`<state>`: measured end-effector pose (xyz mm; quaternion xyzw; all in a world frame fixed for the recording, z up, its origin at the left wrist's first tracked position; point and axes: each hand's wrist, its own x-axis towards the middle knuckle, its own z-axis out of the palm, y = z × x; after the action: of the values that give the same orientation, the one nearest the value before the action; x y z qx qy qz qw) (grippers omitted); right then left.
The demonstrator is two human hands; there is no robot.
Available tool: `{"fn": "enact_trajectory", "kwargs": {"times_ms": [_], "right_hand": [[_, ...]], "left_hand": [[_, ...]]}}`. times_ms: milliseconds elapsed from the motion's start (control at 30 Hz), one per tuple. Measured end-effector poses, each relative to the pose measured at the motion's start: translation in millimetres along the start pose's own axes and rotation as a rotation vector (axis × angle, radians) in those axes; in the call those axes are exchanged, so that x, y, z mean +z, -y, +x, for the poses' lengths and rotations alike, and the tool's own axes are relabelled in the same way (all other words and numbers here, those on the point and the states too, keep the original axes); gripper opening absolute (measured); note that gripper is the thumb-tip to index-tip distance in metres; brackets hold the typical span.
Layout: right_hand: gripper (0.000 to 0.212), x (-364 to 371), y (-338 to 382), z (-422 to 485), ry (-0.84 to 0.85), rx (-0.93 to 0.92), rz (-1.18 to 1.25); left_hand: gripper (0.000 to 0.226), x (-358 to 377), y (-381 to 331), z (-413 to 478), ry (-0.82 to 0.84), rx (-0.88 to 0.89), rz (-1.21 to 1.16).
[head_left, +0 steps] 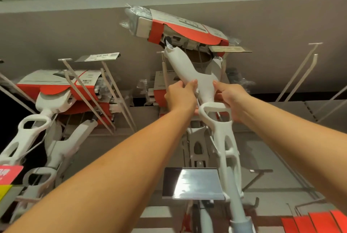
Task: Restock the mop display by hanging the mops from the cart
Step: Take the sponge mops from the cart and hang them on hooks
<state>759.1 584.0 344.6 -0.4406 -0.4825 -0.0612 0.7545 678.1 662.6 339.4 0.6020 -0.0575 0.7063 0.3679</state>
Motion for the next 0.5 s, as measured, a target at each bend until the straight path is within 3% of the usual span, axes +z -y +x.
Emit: {"fn": "enact_trajectory", "kwargs": {"times_ms": [133,267,400,500], "right_hand": [[0.035,-3,-11,7,0.047,0.044,0.053],[0.049,-6,-16,9,0.209,0.131,0.093],[0.054,0,-14,12,0.121,0.079,0.003],[0.05,0,-11,8,0.067,0.045,-0.03]], "left_hand": [[0.014,-3,3,2,0.071,-0.099,-0.019],[0.017,-9,1,1,0.171,-0.216,-0.011],[0.027,-11,-7,9,0.134,-0.249,-0.04],[0.013,-13,-15,14,0.04,-0.178,-0.145]]}}
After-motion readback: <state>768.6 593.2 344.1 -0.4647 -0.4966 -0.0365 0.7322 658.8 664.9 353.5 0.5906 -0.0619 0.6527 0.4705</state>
